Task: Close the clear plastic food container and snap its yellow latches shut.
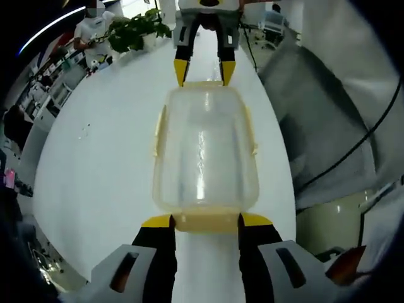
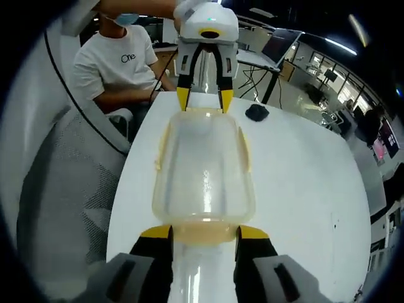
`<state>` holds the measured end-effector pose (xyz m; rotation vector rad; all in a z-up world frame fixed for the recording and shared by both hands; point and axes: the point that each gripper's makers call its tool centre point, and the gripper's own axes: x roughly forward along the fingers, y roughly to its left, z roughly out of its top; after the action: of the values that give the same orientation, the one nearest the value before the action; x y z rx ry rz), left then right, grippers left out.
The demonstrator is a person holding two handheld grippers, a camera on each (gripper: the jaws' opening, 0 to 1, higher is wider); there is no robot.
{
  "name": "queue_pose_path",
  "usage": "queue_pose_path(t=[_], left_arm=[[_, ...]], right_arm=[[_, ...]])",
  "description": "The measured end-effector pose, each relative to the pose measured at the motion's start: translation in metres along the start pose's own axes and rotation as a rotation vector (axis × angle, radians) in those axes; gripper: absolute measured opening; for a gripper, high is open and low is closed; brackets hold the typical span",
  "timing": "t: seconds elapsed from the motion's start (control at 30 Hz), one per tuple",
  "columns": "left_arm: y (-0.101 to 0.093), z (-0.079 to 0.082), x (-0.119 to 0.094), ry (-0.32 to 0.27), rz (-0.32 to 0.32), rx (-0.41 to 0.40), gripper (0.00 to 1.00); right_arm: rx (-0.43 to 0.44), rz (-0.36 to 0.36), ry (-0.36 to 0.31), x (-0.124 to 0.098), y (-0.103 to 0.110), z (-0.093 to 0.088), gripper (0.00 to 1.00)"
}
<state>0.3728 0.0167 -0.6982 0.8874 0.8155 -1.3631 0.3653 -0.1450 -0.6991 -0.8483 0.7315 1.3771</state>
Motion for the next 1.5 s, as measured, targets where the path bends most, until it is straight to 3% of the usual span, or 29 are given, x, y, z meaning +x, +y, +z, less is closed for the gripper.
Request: queue_pose_path(t=[0.37,0.7,1.5], left_arm=[[-0.006,0.039,0.013,-0.007,-0.003,0.027,0.35],[-0.003,0.079,0.03,-0.021,-0.013,0.045,0.35],[0.015,0.136,0.074,0.002,-0.016,0.047,0.35]], right_arm=[[0.029,-0.012,0.009,-0.029,0.01,-0.029,0.35],[0.046,-0.019,0.036,-0.044,0.009,-0.07,0.35],[0.035,-0.017,0.041,-0.076,-0.01,-0.134,0.35]])
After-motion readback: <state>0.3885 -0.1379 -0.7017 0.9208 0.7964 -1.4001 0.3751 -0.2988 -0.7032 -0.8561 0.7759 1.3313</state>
